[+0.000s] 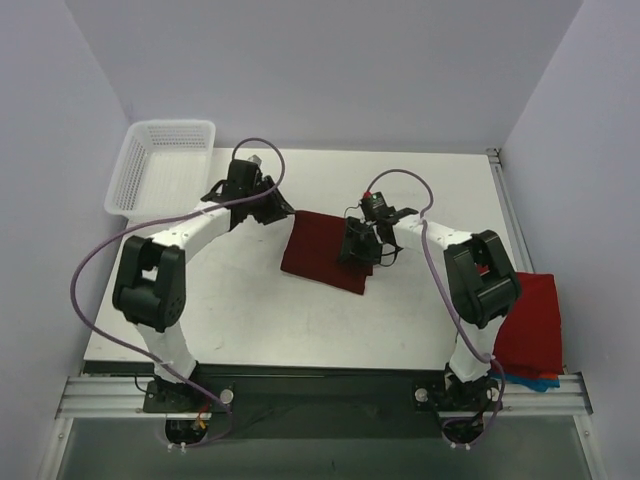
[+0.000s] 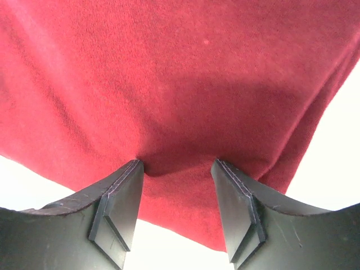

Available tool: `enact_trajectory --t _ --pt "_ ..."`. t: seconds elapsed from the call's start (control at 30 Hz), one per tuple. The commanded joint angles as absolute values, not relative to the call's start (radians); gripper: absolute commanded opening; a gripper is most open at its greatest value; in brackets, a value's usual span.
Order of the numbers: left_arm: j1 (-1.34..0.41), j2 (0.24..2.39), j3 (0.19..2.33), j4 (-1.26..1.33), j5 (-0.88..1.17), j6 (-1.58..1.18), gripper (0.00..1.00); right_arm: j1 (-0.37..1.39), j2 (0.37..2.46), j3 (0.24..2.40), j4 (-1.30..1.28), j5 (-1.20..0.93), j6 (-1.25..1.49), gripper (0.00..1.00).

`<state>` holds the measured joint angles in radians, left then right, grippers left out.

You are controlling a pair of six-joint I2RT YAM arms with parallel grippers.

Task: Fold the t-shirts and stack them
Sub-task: Fold the long partially folded tshirt into a neat square, then put the neatly folded tshirt into the corner of the board with the right arm

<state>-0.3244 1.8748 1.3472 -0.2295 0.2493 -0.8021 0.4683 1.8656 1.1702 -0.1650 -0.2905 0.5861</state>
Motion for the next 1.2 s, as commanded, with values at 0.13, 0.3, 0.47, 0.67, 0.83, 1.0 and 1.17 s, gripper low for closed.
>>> enact_trajectory --t 0.13,0.3,0.47,0.67,0.83,1.0,1.17 --pt "-0.452 1.652 1.094 -0.207 0.077 -0.784 0.34 0.420 1.752 1.166 -0.219 -0.316 0.603 0.55" --pt "-0.471 1.741 1.025 -0.184 0.037 -0.788 0.28 0.368 1.724 1.151 -0.218 -0.304 0.606 0.59" --pt "-0.495 1.815 0.965 -0.140 0.038 -0.799 0.25 0.316 1.721 1.120 -0.212 -0.278 0.586 0.62" --pt "-0.522 1.830 0.974 -0.162 0.017 -0.795 0.25 0.284 1.781 1.126 -0.181 -0.304 0.558 0.64" --pt "-0.522 1.793 1.031 -0.239 0.008 -0.759 0.25 0.284 1.818 1.135 -0.173 -0.302 0.555 0.65" --pt "-0.535 1.741 1.118 -0.339 -0.070 -0.700 0.31 0.284 1.810 1.103 -0.153 -0.298 0.568 0.64" --pt "-0.618 1.732 1.186 -0.391 -0.118 -0.676 0.33 0.284 1.805 1.081 -0.133 -0.308 0.581 0.65"
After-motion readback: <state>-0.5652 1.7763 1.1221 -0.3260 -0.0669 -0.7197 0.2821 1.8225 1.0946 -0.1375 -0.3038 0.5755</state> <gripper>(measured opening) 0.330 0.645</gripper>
